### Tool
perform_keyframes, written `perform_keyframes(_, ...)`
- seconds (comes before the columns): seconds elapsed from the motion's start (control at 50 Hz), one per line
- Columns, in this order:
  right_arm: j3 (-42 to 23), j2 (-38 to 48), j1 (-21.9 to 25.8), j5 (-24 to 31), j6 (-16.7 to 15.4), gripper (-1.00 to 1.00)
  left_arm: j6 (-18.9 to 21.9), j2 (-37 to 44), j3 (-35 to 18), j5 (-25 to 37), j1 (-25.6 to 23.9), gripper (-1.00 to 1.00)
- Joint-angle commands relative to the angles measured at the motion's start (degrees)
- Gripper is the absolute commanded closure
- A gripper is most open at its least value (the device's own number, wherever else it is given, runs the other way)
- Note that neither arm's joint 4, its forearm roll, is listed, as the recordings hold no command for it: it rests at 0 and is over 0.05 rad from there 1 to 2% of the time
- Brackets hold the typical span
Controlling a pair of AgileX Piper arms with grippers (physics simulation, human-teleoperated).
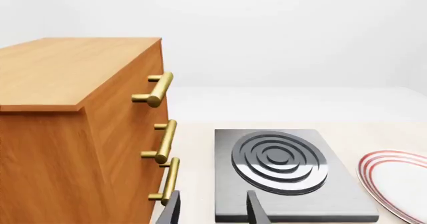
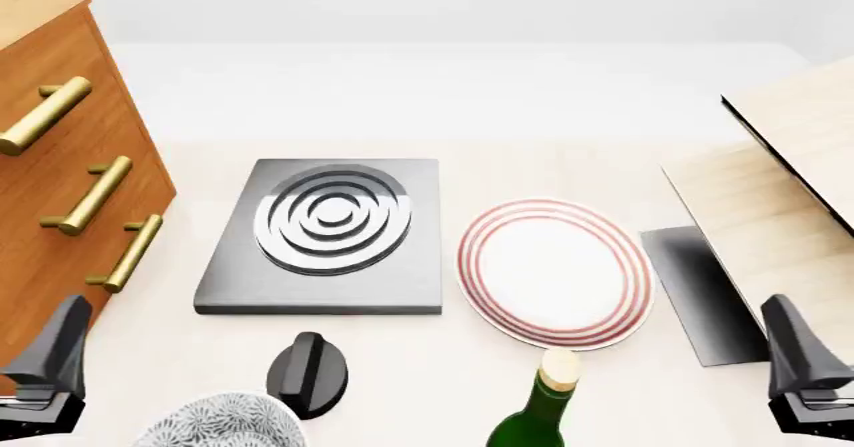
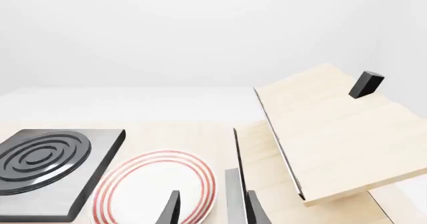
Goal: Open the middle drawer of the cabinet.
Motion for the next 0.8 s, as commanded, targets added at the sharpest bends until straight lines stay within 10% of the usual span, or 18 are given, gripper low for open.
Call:
perform_keyframes(0.02,-0.2,0.2,0.1,-0.1,0.0,-1.00,0.2,0.0,-0.3,0.1,0.1,-1.00)
perform_keyframes(0.8,-0.1,0.5,-0.7,-0.2,0.4,-1.00,7.0,9.0,-1.1,-9.0,0.6,-1.00)
